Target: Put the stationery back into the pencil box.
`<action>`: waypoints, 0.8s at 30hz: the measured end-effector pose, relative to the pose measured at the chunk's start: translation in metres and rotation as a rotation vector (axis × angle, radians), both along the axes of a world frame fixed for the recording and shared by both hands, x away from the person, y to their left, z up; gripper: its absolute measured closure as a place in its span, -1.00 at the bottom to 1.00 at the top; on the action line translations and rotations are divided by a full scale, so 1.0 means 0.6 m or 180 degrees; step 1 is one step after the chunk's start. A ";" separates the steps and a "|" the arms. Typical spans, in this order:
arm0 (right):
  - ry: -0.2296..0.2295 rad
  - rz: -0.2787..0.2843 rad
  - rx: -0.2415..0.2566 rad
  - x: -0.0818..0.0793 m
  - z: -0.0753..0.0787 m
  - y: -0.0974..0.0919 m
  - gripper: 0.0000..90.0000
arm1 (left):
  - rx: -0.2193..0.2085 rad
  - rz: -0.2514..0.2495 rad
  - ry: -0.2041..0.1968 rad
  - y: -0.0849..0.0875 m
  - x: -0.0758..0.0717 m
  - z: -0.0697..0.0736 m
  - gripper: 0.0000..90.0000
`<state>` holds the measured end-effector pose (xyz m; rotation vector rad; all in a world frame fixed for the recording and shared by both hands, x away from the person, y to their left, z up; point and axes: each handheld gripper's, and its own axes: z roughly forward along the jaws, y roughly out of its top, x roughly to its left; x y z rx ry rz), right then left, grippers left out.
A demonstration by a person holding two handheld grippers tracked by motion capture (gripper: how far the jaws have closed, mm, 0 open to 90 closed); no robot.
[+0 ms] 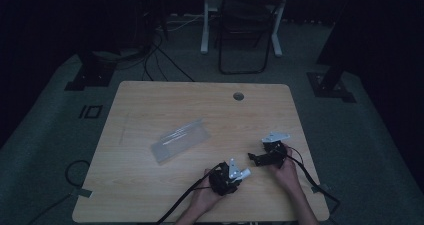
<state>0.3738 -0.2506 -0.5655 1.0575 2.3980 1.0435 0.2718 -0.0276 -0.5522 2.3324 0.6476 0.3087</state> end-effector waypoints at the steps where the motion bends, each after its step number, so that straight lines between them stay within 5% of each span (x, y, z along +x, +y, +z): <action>1: 0.0000 0.0000 0.0000 0.000 0.000 0.000 -0.74 | 0.0000 -0.0002 -0.0003 0.000 0.000 0.000 0.57; 24: -0.0001 -0.0003 0.0004 0.000 0.000 0.000 -0.74 | -0.0118 -0.0005 -0.0120 0.025 0.003 0.027 0.57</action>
